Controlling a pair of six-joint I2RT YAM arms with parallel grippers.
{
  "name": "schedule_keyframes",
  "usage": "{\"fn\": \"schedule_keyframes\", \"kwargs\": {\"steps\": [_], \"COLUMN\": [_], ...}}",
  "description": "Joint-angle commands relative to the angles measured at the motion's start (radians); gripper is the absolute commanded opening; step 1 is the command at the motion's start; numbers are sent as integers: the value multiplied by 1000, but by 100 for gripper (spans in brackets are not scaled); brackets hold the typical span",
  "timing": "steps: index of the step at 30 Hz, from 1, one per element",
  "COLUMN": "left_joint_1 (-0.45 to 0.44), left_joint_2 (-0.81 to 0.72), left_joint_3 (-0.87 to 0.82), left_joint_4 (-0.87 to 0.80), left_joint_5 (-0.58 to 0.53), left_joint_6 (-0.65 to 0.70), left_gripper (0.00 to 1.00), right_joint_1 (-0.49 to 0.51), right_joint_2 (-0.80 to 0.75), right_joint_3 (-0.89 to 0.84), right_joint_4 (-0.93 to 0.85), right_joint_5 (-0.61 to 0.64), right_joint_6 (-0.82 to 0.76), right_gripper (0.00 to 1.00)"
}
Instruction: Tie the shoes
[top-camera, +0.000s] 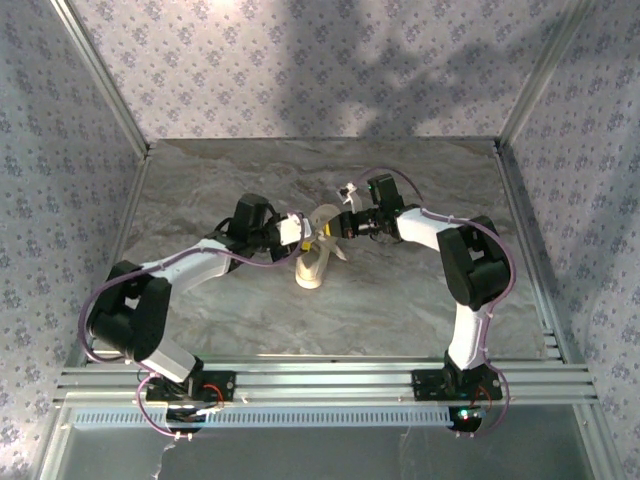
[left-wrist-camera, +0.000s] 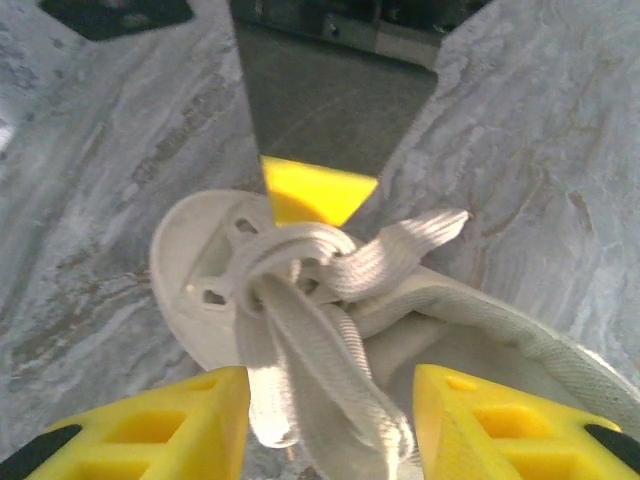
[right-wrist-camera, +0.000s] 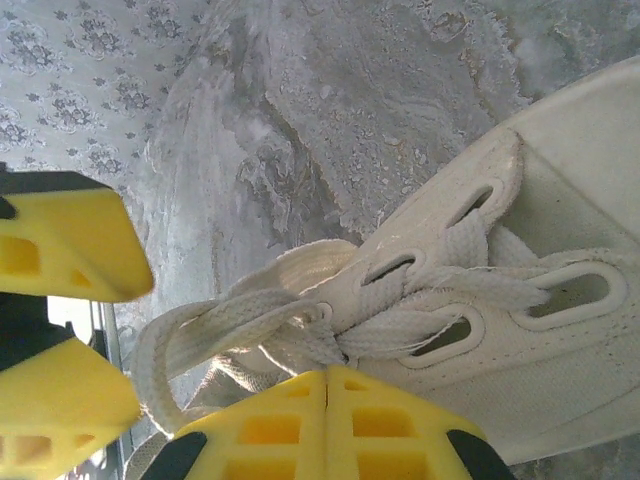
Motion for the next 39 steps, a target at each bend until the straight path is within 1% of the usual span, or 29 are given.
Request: {"fn": "schedule_keyframes", "kwargs": {"steps": [1, 2, 4, 5, 6, 8, 9, 12, 15, 20, 22, 27, 30, 34, 39], "left_joint_1": [-5, -7, -10, -12, -15, -31, -42, -81, -129, -179, -199, -255, -282, -301, -307], "left_joint_2": [24, 29, 41, 48, 52, 46, 34, -4, -7, 71, 100, 209, 275, 338, 363], "left_joint_3": [4, 5, 14, 24, 34, 43, 43, 64, 121, 264, 310, 425, 460, 487, 493], "left_joint_4": [-38, -46, -67, -90, -115, -153, -167, -238, -337, -506, -537, -568, -536, -497, -463], "left_joint_5": [6, 1, -23, -35, -49, -83, -100, -152, -194, -229, -241, -229, -224, -222, -237], "left_joint_6": [-22, -21, -21, -20, -14, 1, 8, -11, -76, -268, -336, -488, -535, -562, -576], "left_gripper": [45, 44, 36, 29, 18, 1, 0, 0, 0, 0, 0, 0, 0, 0, 0], "right_joint_1": [3, 4, 3, 2, 3, 2, 2, 6, 16, 38, 45, 56, 56, 56, 53], "right_joint_2": [-34, -35, -35, -34, -31, -25, -19, 5, 43, 106, 126, 157, 171, 188, 222], "right_joint_3": [27, 27, 26, 56, 69, 90, 103, 153, 215, 304, 330, 354, 358, 376, 421], "right_joint_4": [-42, -44, -48, -53, -65, -88, -103, -155, -208, -267, -292, -300, -282, -272, -254], "right_joint_5": [12, 13, 14, 15, 19, 31, 40, 57, 65, 55, 49, 23, 3, -16, -44], "right_joint_6": [-35, -37, -39, -44, -51, -67, -75, -113, -155, -204, -219, -230, -222, -219, -207], "right_gripper": [0, 0, 0, 0, 0, 0, 0, 0, 0, 0, 0, 0, 0, 0, 0]}}
